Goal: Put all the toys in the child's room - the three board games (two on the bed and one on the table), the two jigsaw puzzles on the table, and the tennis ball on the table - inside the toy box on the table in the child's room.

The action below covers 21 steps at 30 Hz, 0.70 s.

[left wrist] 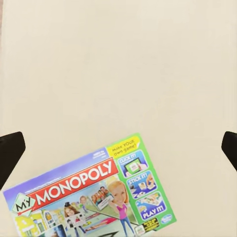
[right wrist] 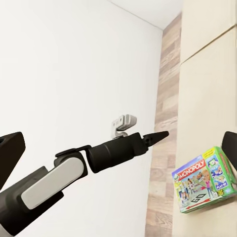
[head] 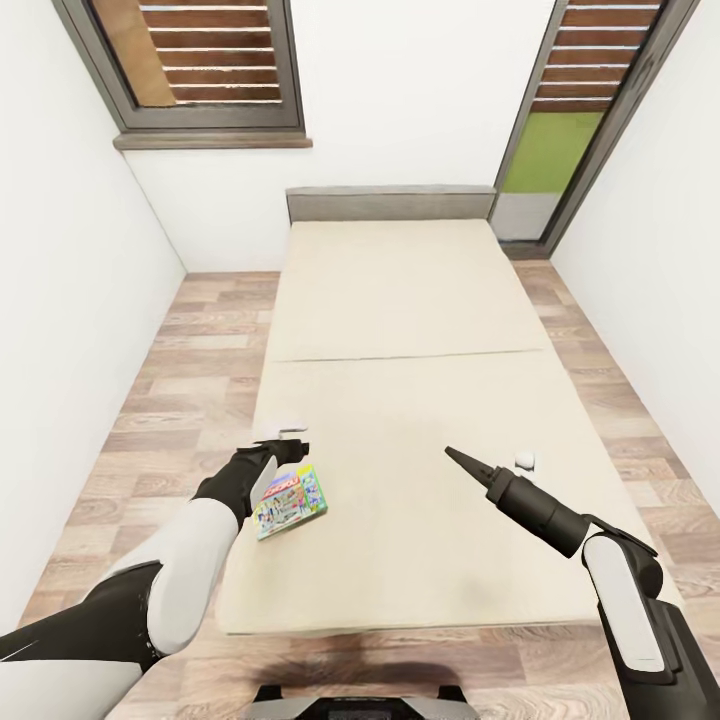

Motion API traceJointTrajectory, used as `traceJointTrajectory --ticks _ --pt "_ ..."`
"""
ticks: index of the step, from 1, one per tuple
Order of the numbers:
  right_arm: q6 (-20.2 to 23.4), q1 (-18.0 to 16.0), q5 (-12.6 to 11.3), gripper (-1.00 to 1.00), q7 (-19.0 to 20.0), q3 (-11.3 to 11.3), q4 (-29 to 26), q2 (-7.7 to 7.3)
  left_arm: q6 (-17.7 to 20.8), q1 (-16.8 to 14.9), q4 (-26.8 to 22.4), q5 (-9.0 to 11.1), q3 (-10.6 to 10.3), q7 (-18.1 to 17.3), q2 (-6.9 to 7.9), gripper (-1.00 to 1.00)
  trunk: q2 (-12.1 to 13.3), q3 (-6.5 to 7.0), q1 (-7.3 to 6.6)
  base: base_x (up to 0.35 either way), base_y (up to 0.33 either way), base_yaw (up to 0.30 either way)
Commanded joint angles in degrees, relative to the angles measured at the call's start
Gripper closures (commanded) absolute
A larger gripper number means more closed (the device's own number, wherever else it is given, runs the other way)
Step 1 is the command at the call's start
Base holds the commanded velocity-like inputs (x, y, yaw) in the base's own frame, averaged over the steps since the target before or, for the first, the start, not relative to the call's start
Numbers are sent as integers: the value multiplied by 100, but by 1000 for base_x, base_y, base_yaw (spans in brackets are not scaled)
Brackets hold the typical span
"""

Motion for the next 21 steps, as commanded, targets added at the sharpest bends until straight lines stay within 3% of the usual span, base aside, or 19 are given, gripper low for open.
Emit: traceJointTrajectory --ticks 1,21 --pt "36 -4 -15 -100 -2 -6 -1 0 28 -3 -9 -59 36 -5 -6 -100 -10 -17 3 0 0 0" --pt "35 -4 -15 -100 -20 0 -1 5 27 -3 -7 -65 33 4 -11 -100 -10 -202 3 0 0 0"
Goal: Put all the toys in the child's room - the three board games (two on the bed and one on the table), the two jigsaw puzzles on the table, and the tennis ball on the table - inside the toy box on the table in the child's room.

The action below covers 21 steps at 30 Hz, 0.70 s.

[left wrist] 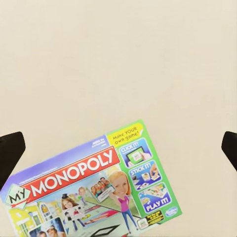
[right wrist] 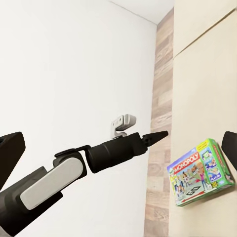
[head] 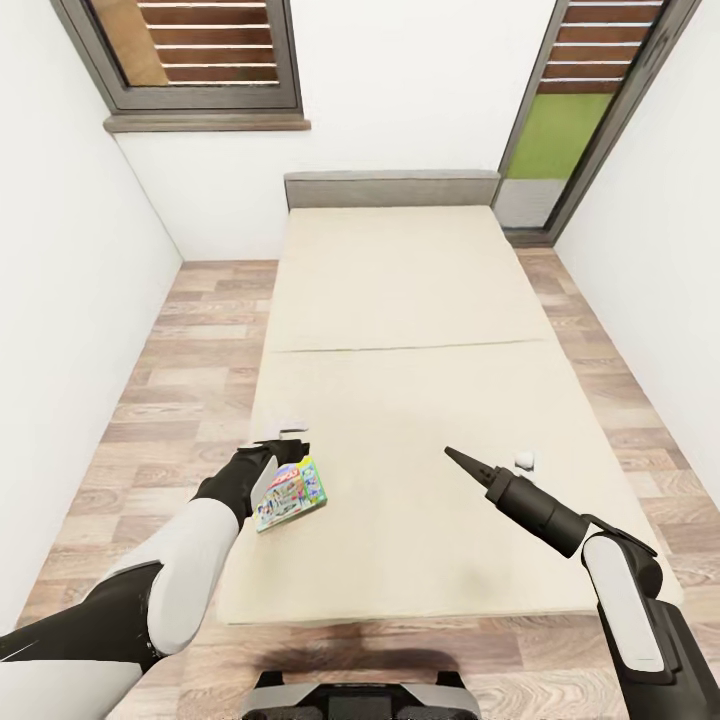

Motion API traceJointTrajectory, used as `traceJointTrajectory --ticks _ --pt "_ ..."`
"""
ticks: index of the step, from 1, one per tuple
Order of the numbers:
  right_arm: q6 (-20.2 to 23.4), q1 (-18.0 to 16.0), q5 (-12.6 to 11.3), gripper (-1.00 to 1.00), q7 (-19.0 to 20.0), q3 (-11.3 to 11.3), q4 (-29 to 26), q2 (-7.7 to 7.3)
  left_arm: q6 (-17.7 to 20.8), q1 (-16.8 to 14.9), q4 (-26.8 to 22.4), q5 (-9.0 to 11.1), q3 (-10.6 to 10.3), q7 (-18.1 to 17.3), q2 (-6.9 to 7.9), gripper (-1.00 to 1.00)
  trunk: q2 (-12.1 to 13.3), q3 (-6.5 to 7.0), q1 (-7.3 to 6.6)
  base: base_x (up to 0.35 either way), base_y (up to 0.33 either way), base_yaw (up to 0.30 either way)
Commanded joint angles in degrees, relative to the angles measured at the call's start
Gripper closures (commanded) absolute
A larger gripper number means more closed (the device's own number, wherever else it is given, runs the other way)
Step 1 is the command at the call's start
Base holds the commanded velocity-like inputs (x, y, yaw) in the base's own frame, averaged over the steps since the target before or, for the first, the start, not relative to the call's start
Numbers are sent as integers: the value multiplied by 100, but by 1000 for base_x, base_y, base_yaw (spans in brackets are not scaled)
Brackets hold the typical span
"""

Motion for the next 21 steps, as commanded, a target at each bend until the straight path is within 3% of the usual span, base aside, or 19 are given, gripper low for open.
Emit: traceJointTrajectory --ticks 1,21 --pt "36 -4 -17 -100 8 -5 -1 0 28 -3 -10 -58 38 -5 -7 -100 -10 -17 3 0 0 0" --pt "40 -4 -24 -100 -24 -3 -1 3 17 -3 -10 -58 38 -8 -7 -100 -10 -202 3 0 0 0"
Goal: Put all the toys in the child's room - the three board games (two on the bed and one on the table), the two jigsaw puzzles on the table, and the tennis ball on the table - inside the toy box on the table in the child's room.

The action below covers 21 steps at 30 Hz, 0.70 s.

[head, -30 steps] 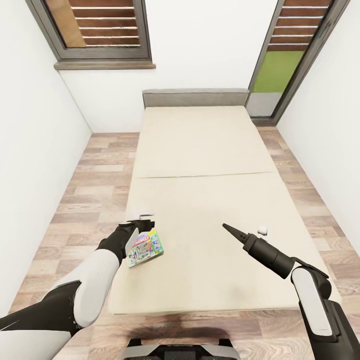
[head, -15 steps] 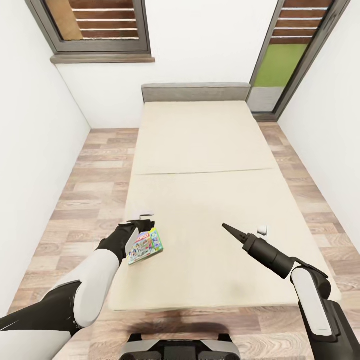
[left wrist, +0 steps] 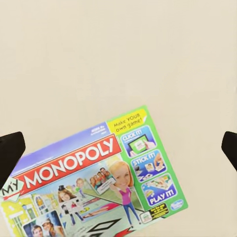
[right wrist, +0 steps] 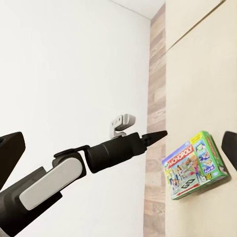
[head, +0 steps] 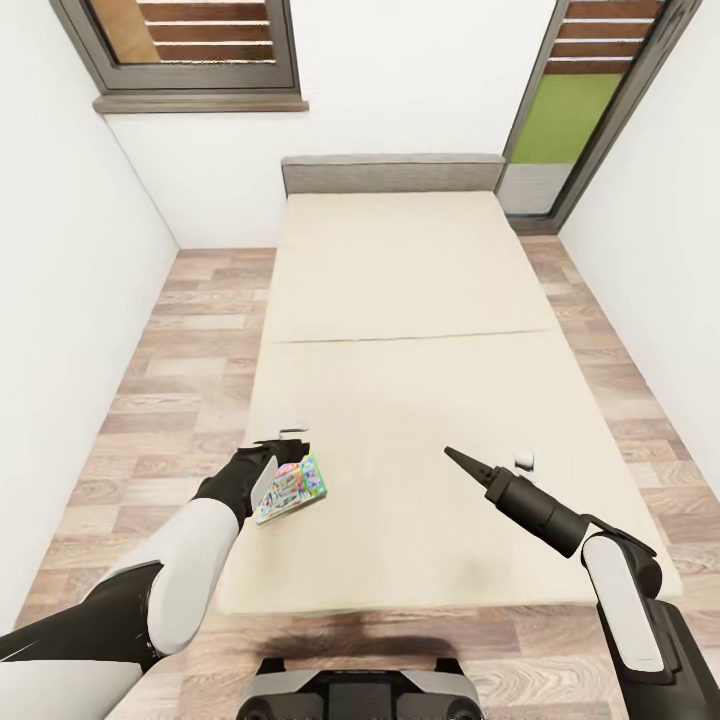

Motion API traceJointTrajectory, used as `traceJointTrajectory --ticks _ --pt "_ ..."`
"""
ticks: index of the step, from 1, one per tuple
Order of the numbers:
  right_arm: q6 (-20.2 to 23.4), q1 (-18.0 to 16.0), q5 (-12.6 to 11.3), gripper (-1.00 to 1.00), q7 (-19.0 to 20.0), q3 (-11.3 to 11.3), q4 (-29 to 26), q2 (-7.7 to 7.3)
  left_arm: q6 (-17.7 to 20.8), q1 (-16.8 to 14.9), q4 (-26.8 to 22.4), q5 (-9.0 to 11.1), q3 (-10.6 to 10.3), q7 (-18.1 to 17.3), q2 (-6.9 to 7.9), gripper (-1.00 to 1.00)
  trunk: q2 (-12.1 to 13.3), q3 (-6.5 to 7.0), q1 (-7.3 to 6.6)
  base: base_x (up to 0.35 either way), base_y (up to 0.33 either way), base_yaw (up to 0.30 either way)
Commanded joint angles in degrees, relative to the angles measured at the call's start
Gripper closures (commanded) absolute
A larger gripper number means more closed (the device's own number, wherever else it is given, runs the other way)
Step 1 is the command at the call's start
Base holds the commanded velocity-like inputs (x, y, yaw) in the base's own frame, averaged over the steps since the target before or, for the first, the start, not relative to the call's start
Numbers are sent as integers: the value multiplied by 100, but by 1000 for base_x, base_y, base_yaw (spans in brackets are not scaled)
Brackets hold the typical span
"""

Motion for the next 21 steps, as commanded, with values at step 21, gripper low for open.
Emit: traceJointTrajectory --ticks 21 --pt "32 -4 -7 -100 -32 -13 -1 -7 125 -32 -63 -52 46 -30 36 -100 -9 -202 3 0 0 0"
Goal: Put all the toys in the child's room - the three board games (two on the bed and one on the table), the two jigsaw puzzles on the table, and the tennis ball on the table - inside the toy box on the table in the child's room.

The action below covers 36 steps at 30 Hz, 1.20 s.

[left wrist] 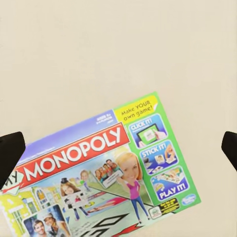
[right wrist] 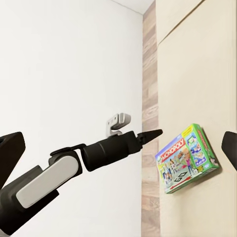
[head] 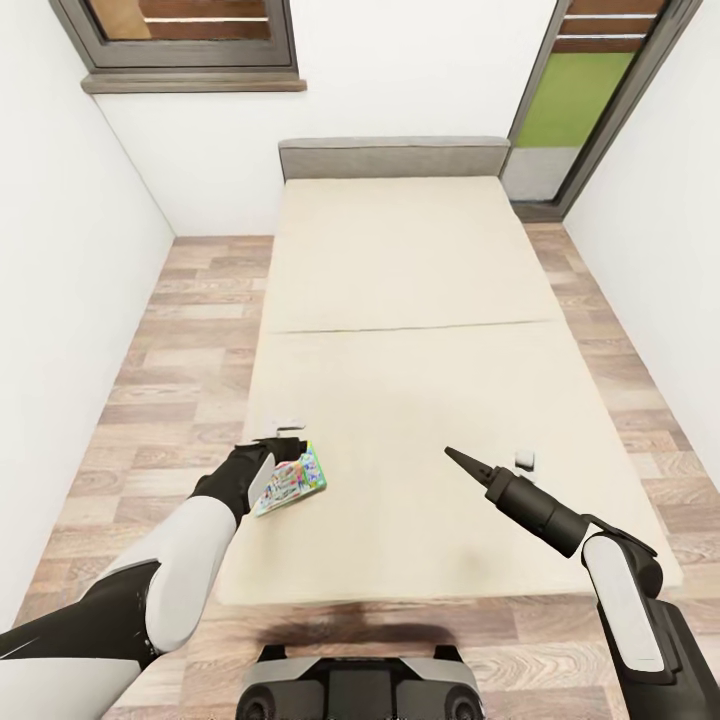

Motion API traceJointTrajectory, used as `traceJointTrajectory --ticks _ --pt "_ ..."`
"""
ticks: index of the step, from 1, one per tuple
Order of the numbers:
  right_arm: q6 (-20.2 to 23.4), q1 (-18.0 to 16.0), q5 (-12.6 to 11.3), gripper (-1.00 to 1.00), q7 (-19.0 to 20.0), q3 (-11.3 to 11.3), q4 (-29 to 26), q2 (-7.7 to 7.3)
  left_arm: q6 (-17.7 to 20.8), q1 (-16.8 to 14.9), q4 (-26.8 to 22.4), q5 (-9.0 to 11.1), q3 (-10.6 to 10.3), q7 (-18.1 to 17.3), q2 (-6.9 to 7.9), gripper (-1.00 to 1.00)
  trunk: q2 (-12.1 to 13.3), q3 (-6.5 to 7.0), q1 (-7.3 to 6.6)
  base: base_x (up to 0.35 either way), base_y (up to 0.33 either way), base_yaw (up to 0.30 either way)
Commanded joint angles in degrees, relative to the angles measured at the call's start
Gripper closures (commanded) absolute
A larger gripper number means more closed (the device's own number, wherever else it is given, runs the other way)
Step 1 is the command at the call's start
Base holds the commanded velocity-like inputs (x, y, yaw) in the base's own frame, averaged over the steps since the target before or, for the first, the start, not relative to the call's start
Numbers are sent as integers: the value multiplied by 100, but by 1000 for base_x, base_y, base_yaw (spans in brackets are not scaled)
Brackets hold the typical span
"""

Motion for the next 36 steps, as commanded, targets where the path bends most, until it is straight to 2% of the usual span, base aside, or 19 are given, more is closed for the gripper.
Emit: traceJointTrajectory --ticks 1,21,27,36 --pt "36 -3 -15 -100 1 -7 -1 -1 35 -4 -16 -55 38 -3 -9 -100 -9 -17 3 0 0 0" --pt "42 -4 -22 -100 -173 -28 3 -9 56 -8 -164 -53 12 -1 -30 -100 -9 -202 3 0 0 0" --pt "44 -4 -26 -100 -168 -28 7 -5 49 -8 -173 -53 -152 -9 -32 -100 -9 -257 3 0 0 0" --pt "45 -4 -31 -100 -169 -18 8 -2 56 -8 -192 -53 -205 -15 -32 -100 -9 -341 3 0 0 0"
